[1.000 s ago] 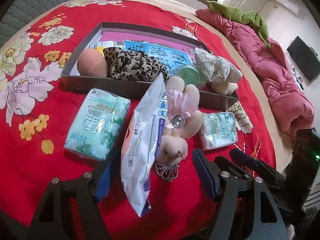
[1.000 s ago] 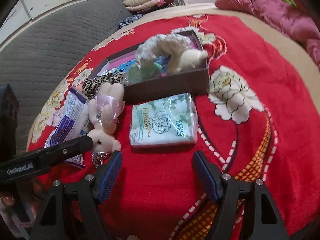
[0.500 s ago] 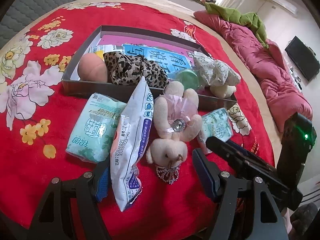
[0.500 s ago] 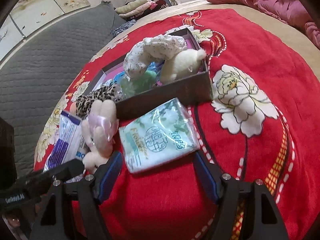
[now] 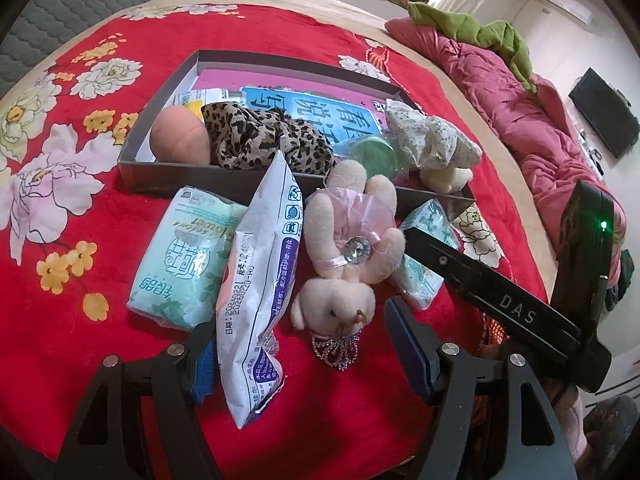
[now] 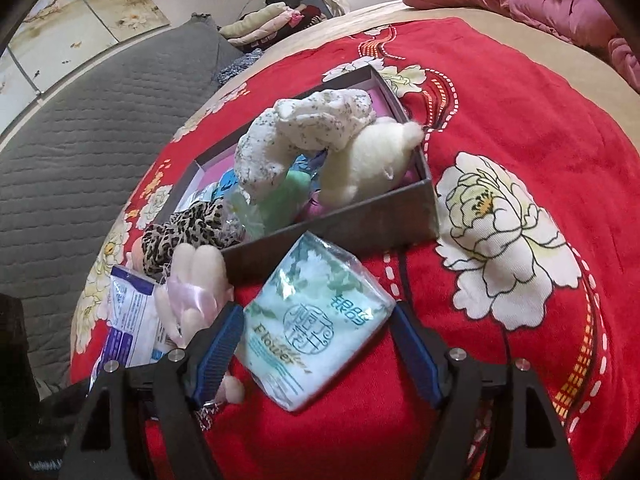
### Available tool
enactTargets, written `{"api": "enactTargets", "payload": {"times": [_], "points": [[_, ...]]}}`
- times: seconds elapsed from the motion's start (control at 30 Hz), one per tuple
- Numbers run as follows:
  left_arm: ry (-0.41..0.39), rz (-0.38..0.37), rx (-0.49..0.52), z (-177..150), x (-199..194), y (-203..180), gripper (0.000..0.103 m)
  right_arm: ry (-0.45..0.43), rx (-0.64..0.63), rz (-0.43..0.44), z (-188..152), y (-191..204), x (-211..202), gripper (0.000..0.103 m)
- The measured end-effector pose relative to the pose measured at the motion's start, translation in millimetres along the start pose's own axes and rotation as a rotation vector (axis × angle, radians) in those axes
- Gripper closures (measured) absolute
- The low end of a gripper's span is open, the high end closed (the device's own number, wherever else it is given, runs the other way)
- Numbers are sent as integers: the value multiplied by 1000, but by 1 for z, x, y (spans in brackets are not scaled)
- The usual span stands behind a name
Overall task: Organize soft objects
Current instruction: 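Grasp the purple-printed snack bag with the left tool while the right tool grasps the green tissue packet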
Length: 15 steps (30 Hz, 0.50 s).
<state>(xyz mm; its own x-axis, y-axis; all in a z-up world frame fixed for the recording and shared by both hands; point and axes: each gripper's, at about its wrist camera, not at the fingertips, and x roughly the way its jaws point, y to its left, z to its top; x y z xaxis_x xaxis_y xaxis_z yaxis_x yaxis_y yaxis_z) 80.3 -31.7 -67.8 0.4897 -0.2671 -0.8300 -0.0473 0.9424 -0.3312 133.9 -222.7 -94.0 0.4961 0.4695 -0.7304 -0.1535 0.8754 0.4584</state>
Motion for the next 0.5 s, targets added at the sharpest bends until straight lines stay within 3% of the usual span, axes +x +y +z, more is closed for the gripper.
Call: {"api": "enactTargets", "payload": {"times": [0.23,0.3,0.5], "points": [[1,0,2,0,2,0,28,7,-24,-93,2,16,8,24],[0,0,4,0,2,0,29,4,-48,-134,1,23,12,29],[-24,-8,-13,2,-1,6,51,-2,-142,-217,-5,33,14,42]]}}
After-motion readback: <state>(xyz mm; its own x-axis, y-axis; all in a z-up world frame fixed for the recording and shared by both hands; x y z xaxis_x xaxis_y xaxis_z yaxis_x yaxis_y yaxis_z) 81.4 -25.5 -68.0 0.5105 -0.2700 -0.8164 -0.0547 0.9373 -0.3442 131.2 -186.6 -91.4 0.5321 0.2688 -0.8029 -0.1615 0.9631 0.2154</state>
